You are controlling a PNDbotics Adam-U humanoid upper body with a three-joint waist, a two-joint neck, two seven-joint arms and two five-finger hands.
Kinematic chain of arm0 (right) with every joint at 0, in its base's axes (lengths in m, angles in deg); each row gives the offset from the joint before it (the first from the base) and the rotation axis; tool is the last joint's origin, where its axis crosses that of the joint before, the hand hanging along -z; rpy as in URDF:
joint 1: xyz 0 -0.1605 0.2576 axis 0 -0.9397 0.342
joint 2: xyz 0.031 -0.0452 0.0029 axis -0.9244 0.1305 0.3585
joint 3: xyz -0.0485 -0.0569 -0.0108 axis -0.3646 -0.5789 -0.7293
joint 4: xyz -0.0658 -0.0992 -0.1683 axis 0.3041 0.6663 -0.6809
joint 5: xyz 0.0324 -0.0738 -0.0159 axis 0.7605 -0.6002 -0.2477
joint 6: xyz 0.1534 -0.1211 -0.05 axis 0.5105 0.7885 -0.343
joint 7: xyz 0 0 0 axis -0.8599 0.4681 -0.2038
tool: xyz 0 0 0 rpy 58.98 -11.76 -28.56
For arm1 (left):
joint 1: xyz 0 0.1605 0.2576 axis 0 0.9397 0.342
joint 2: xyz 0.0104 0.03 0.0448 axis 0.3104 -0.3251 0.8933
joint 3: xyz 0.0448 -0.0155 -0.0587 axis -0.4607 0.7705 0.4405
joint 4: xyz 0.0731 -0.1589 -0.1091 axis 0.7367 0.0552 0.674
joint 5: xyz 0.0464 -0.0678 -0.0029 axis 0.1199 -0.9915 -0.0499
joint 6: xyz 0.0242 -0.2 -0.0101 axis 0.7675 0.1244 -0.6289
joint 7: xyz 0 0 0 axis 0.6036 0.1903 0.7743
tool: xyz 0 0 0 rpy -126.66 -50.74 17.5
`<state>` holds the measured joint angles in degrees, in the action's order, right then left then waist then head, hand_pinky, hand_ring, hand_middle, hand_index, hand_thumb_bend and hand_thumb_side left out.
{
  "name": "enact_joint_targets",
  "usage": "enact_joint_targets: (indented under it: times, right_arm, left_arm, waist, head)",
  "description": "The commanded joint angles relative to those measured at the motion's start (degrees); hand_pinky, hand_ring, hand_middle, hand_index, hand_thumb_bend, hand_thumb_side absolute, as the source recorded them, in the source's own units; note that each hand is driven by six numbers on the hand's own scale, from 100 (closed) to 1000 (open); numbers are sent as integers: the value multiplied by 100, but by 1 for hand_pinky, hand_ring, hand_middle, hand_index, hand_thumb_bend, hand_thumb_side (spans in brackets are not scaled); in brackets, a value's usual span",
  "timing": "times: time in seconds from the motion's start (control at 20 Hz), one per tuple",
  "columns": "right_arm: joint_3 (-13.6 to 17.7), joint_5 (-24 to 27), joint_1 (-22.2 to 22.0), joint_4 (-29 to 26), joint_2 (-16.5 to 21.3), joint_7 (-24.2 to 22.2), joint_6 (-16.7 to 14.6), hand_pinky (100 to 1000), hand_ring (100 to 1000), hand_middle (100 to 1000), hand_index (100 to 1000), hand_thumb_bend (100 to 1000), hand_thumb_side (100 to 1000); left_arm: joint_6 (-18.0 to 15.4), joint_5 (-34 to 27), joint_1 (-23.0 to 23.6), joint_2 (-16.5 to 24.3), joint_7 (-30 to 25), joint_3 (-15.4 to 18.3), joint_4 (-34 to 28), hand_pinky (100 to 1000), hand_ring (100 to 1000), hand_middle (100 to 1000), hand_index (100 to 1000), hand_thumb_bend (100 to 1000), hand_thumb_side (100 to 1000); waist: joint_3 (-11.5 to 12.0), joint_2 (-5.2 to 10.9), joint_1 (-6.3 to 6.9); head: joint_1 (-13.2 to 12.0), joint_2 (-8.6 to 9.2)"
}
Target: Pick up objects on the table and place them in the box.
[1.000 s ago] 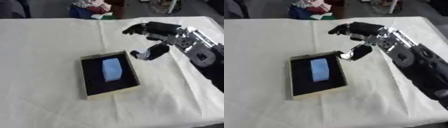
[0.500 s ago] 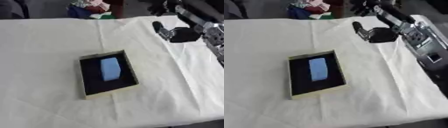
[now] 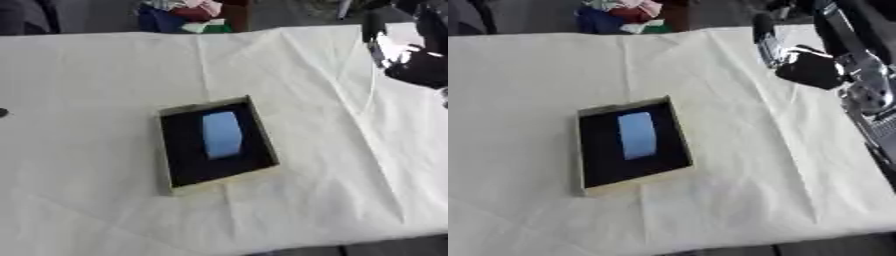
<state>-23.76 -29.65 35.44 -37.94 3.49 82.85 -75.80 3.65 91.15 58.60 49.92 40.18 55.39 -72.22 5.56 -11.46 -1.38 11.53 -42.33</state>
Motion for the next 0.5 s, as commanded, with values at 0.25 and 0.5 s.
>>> enact_joint_targets:
  times: [0.25, 0.5]
  right_arm:
    - [-38, -297, -31, -118, -614, 85, -575, 721, 778, 752, 897, 100, 453]
    - [-162, -364, -99, -118, -898, 29, -676, 713, 773, 746, 893, 100, 440]
  left_arm:
    - [-10, 2, -9, 13, 11, 36, -67, 745, 559, 566, 698, 414, 685]
    - [-16, -7, -4, -10, 0, 26, -59, 745, 560, 568, 708, 415, 684]
  waist:
    - [-41, 42, 20]
    - [-66, 8, 26]
  head:
    - [-184, 15]
    - [-192, 38]
